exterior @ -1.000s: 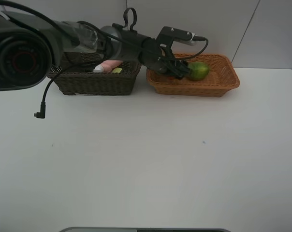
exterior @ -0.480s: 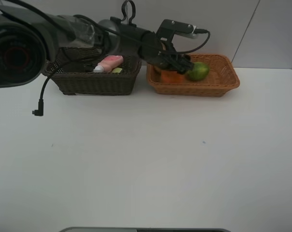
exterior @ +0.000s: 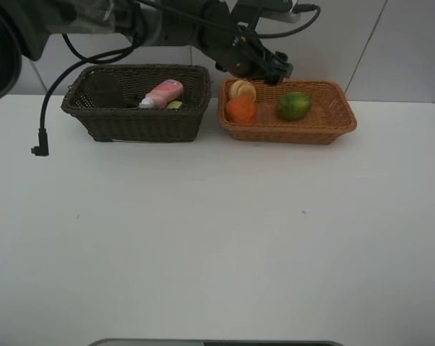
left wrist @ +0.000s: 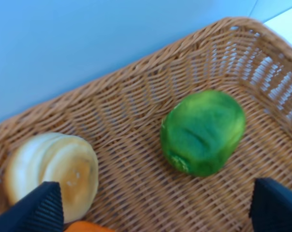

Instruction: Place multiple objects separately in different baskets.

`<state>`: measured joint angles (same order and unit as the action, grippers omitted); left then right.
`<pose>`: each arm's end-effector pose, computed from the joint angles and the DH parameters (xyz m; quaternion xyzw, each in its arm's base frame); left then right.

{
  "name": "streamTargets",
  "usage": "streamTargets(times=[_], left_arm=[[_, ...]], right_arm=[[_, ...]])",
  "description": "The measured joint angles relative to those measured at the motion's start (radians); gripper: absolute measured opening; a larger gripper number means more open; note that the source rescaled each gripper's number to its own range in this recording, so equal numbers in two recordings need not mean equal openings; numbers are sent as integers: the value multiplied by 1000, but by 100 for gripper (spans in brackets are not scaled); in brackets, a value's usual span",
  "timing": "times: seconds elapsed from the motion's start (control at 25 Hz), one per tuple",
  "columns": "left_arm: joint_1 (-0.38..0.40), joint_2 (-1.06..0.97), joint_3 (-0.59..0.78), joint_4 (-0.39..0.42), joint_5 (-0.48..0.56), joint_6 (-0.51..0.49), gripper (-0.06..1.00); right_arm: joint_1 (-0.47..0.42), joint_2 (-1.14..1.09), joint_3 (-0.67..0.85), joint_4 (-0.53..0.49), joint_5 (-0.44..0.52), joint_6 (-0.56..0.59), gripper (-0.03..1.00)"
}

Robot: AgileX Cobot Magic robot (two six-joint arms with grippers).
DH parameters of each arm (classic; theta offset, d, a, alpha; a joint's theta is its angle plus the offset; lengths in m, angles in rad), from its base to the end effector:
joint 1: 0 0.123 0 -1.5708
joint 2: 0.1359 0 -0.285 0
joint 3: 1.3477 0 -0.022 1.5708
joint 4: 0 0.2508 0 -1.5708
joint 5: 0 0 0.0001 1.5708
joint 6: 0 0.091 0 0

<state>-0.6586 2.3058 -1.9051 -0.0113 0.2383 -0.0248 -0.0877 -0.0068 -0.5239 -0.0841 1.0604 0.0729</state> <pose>0.4275 -0.3312 0.2024 0.2681 0.8308 -0.1671 0.4582 -0.0095 -0.0059 0.2841 0.0700 0.8414 -0.0459 0.5339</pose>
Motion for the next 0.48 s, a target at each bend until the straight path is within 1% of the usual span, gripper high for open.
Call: streamTargets(times=[0.08,0.2,0.28,0.32,0.48], left_arm=[[11,-37,0,0,53,0,99],[49,-107,27,0,144,0,99],[96,-173,88,0,181,0,100],[96,-173,88,0,181,0,100],[190,-345,296,5,204,0,100]], right_arm=[[0,0,0,0,0,0,75],[0,0,0,0,0,0,75],[0,0,0,0,0,0,75],[0,0,0,0,0,0,75],[0,0,0,0,0,0,75]])
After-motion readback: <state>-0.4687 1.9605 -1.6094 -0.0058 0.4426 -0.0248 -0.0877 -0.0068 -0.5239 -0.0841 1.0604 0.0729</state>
